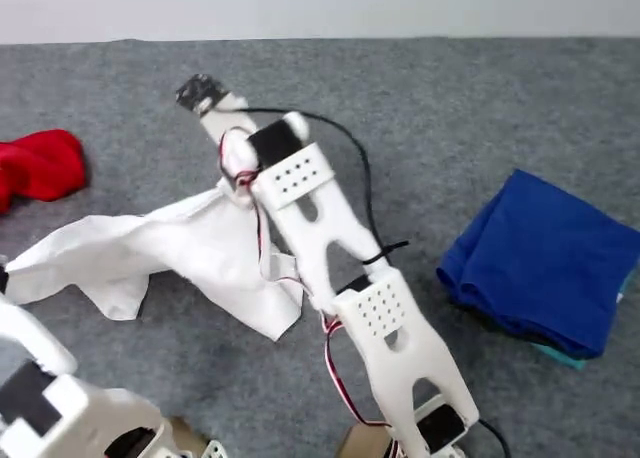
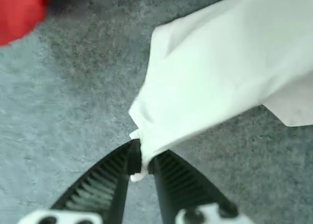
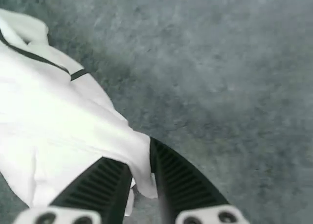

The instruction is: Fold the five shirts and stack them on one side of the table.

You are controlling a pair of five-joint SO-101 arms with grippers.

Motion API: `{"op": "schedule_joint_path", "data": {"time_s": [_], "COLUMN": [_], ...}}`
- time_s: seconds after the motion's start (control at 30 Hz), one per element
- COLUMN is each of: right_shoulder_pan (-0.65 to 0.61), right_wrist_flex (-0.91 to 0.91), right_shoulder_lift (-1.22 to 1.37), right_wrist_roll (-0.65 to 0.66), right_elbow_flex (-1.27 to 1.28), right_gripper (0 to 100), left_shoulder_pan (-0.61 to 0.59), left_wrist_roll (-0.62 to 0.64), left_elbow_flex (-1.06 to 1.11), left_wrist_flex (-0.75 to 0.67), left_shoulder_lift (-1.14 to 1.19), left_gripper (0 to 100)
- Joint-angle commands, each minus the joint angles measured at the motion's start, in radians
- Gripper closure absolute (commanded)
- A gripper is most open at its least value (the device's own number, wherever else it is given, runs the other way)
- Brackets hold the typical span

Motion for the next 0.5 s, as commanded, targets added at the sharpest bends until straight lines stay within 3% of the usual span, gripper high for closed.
{"op": "schedule_joint_path", "data": {"time_s": [0.0, 0.13, 0.47], "right_shoulder_pan": [0.051, 0.09, 0.216], "right_wrist_flex": [0.015, 0.044, 0.054], "right_shoulder_lift": [-0.145, -0.236, -0.555], "right_wrist_roll": [0.044, 0.087, 0.215], "right_elbow_flex": [-0.057, -0.057, -0.057], "right_gripper": [99.0, 99.0, 99.0], "left_shoulder_pan": [0.052, 0.143, 0.388], "left_wrist_roll": [0.002, 0.011, 0.21], "left_elbow_flex": [-0.033, -0.033, -0.157], "left_wrist_flex": [0.037, 0.058, 0.054], "left_shoulder_lift": [-0.149, -0.321, -0.664], "left_gripper": [99, 99, 99]}}
